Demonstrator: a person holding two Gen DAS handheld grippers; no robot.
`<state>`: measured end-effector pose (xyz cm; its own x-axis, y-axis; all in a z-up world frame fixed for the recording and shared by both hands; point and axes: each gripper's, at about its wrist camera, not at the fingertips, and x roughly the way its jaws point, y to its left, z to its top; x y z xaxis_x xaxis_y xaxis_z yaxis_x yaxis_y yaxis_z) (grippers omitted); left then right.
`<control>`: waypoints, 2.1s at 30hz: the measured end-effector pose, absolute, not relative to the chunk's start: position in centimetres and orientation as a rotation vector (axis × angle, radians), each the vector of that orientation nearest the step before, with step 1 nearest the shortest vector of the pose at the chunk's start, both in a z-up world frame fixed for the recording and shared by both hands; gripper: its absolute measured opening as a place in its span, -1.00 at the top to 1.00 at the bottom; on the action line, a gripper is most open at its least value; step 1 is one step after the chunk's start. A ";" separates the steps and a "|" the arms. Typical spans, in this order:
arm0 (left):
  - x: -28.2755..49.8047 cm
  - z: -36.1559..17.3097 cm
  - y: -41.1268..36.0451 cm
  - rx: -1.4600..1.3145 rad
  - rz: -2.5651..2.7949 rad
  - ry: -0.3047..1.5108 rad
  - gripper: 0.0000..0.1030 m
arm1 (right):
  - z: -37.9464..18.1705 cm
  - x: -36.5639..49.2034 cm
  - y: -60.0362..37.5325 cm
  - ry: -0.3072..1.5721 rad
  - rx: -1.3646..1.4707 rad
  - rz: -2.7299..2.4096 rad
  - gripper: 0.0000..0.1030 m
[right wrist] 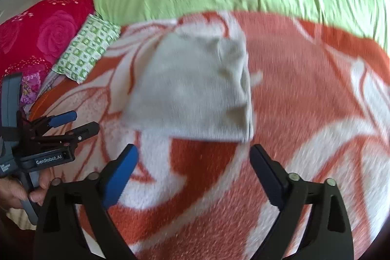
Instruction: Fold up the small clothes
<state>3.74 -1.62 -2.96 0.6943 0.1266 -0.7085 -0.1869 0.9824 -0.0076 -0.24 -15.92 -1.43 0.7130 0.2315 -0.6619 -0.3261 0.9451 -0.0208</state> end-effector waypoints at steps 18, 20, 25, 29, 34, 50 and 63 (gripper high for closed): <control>4.3 -6.9 -3.3 -0.042 0.212 0.789 -0.83 | -5.6 0.8 -16.8 0.666 -0.158 0.284 -0.99; 4.3 -7.2 -3.5 -0.039 0.212 0.794 -0.84 | -5.9 0.9 -16.6 0.678 -0.155 0.291 -0.99; 4.3 -7.2 -3.7 -0.028 0.207 0.792 -0.87 | -6.2 1.1 -15.9 0.678 -0.174 0.306 -0.99; 4.4 -7.2 -3.7 -0.024 0.207 0.804 -0.88 | -6.5 1.3 -15.5 0.692 -0.186 0.313 -0.99; 4.5 -7.2 -3.6 -0.024 0.212 0.812 -0.88 | -6.7 1.6 -15.7 0.703 -0.187 0.308 -0.99; 5.0 -6.8 -3.4 -0.040 0.217 0.807 -0.90 | -6.8 2.3 -16.1 0.715 -0.202 0.309 -0.99; 5.0 -6.9 -3.5 -0.042 0.213 0.810 -0.91 | -6.4 2.4 -16.0 0.713 -0.191 0.316 -0.99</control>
<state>5.00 -3.45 -6.88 0.6695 0.1728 -0.7224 -0.2052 0.9777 0.0437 2.44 -16.04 -6.44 0.7119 0.2191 -0.6672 -0.3479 0.9353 -0.0641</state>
